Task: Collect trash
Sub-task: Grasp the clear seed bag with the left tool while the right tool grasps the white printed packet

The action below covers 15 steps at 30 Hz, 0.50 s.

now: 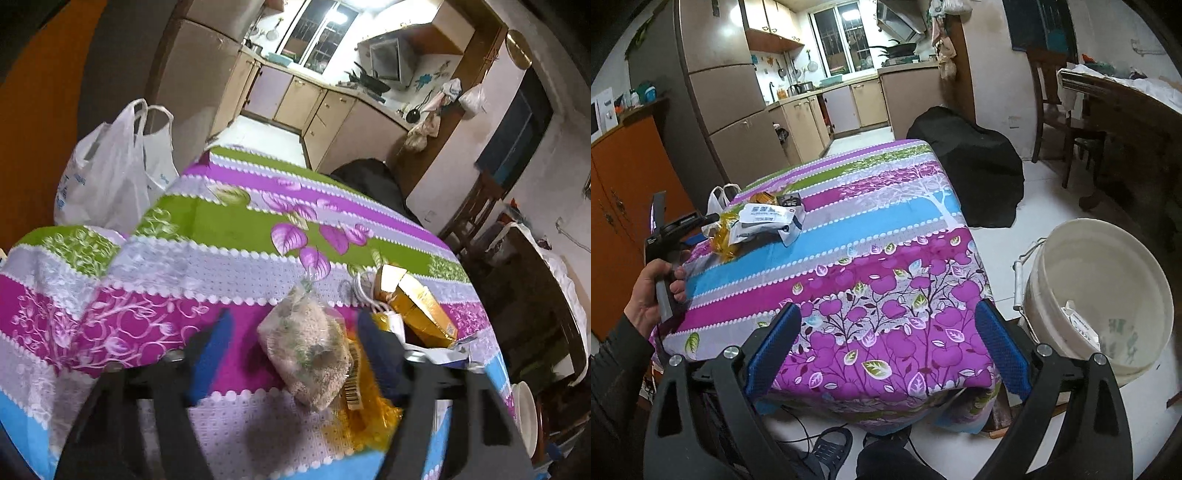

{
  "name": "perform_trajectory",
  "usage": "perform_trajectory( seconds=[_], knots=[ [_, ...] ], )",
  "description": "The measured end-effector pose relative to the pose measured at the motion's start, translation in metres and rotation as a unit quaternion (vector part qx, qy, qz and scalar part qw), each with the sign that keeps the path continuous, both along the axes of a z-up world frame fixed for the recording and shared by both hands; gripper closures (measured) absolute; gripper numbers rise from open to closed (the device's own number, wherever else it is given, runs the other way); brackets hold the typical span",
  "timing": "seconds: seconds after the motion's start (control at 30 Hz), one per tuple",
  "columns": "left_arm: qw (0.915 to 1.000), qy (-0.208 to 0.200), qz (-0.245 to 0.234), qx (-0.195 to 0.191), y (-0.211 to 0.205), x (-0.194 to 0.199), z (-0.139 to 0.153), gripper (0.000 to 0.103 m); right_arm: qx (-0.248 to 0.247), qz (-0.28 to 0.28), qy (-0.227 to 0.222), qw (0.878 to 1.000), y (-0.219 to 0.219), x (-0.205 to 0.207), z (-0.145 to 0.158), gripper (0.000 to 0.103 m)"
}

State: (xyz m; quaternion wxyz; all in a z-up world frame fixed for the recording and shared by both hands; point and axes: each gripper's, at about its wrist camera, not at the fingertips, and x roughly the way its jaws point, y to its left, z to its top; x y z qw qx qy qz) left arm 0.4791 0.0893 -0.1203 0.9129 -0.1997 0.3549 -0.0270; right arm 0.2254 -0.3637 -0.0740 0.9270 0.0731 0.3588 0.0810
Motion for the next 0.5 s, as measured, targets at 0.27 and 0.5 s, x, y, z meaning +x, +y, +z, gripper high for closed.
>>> perform_trajectory(
  seconds=[0.27,0.5],
  knots=[
    [0.9997,-0.003,-0.02,0.015,-0.014,0.004,-0.015,0.052,-0.009,0.027,-0.002,1.0,0.024,0.013,0.006,0.012],
    [0.9996,-0.026,-0.001,0.01,0.007,-0.037,0.0,0.063,-0.032,0.115,-0.008,0.993,0.073,0.041,0.006,0.015]
  ],
)
